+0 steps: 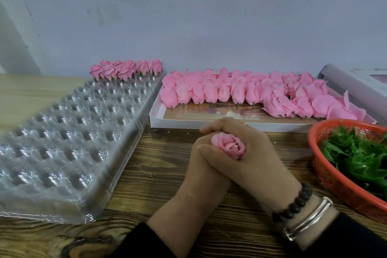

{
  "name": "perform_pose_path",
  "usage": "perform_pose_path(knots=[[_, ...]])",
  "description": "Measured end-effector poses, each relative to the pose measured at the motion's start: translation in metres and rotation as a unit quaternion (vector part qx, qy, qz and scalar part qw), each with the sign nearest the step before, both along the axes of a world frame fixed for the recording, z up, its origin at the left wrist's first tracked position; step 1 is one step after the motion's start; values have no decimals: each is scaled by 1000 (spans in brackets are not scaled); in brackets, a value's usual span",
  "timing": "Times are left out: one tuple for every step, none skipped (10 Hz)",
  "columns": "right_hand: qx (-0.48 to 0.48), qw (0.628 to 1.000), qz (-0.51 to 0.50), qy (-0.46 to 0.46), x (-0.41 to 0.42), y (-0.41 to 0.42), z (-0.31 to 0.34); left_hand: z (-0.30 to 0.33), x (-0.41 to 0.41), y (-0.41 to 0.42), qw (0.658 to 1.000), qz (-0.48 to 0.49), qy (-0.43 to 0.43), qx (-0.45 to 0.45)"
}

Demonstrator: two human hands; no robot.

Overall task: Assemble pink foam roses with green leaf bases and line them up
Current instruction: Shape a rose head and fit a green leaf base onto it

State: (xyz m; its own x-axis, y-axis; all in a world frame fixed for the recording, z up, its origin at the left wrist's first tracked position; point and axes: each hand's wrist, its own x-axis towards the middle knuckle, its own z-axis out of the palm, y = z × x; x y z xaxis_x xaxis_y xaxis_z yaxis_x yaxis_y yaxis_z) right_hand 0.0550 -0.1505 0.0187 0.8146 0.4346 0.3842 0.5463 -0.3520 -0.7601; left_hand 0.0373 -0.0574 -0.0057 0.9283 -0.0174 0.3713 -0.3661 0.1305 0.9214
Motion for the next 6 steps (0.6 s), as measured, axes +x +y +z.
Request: perform_pose_path(knots=[[-37,998,48,18,8,-8,2,5,0,1,996,47,-34,71],[-41,994,82,62,11,-15,0,7,1,5,988,71,-61,120],[42,997,61,28,8,-17,-1,6,4,7,982,102,-40,157],[72,993,12,-88,2,-4,2,8,2,1,980,124,18,156],[34,990,-20,-135,-1,6,-3,4,1,-1,980,111,11,167],[-25,991,-8,-133,2,3,-3,1,-4,-2,987,71,26,144]])
